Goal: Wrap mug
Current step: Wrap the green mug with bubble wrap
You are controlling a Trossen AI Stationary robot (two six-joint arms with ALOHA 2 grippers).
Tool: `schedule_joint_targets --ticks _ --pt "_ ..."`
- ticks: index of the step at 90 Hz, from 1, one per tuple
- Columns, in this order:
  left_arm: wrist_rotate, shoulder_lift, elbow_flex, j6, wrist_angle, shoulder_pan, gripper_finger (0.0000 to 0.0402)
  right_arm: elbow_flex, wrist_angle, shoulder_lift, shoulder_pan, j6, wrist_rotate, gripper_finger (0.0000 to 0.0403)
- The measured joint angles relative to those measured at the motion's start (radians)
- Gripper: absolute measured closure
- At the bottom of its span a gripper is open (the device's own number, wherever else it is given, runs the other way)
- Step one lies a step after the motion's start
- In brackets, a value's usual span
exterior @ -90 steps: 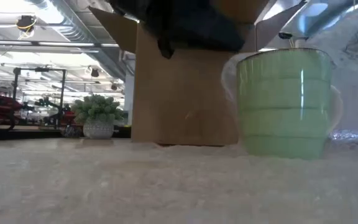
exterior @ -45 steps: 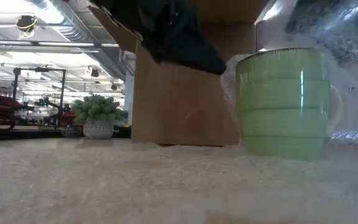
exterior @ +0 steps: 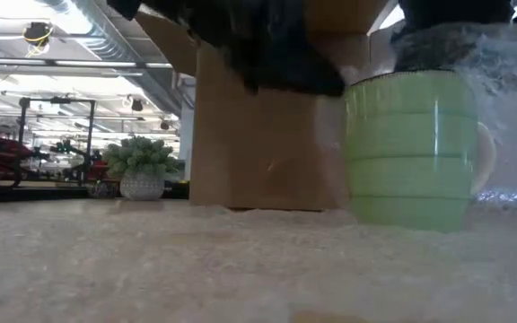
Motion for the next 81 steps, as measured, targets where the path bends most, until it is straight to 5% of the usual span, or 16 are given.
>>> schedule_joint_targets --ticks 49,81 --pt "0.024 0.096 0.003 -0.057 0.155 -0.033 0.0402 0.026 0.007 0.0 0.0 -0.057 0.003 0.0237" --pt "0.0 0.091 0.002 -0.049 0.145 -0.045 0.0402 0.178 -0.262 0.0 0.0 -0.084 -0.051 0.0237"
